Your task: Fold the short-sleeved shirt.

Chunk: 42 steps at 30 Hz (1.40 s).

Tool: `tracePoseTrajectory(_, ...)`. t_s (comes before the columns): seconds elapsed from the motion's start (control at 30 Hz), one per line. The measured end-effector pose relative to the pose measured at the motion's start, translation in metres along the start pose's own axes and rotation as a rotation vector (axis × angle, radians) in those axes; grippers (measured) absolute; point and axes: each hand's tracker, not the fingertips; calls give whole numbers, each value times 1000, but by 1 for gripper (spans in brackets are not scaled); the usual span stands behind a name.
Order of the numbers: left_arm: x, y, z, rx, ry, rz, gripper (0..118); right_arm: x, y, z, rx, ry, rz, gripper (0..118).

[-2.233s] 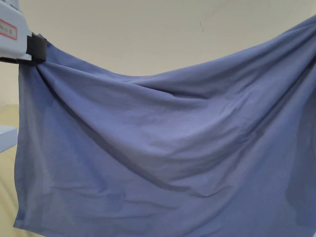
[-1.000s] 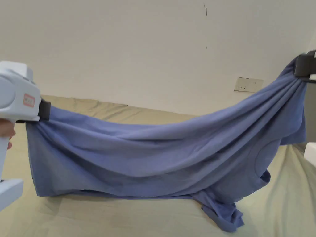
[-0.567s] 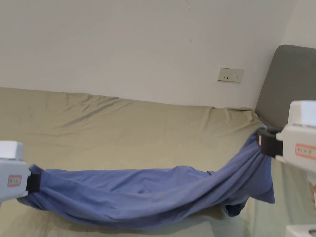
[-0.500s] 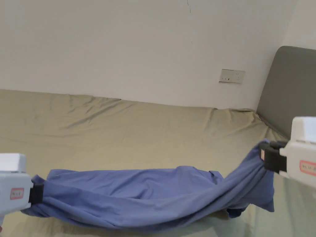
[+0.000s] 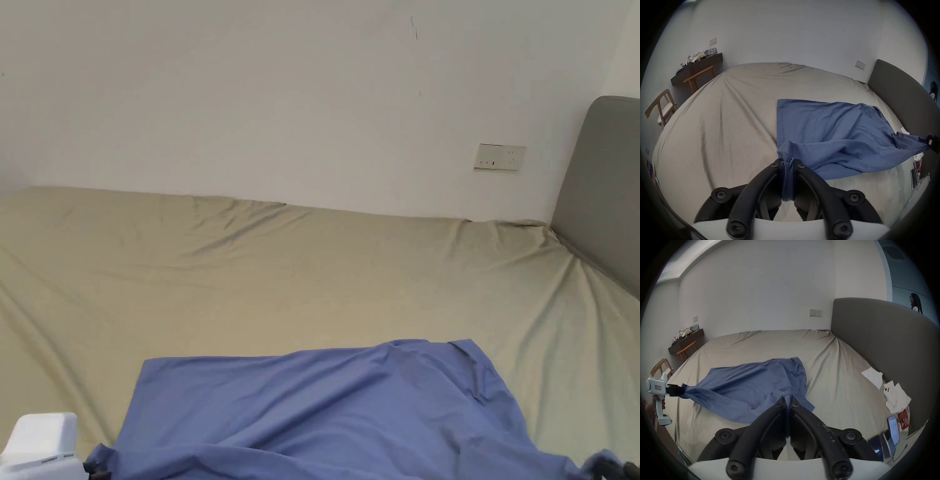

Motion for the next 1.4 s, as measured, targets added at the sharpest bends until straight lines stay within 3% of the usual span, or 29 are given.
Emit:
tracePoseTrajectory(0.17,-17,-41,24,-11,15,-34,12,12,-46,33,-44,-7,-90,5)
tracePoseTrajectory(0.6,-29,-111,74,-22,1,3,12,26,-132,77,-151,-58,-159,5)
tracePoseTrajectory(0.83,-35,-136,66,-91,47,19,12,25,-161,68,-208,-101,-107,5)
tracePoseTrajectory(1.0,-39,-153,60,-122,62,75,12,18,-173,52,-237,-155,0,5)
tracePoseTrajectory(1.4,-44,-175,92,-92,55,125,12,14,-191,48,-292,-179,-13,5)
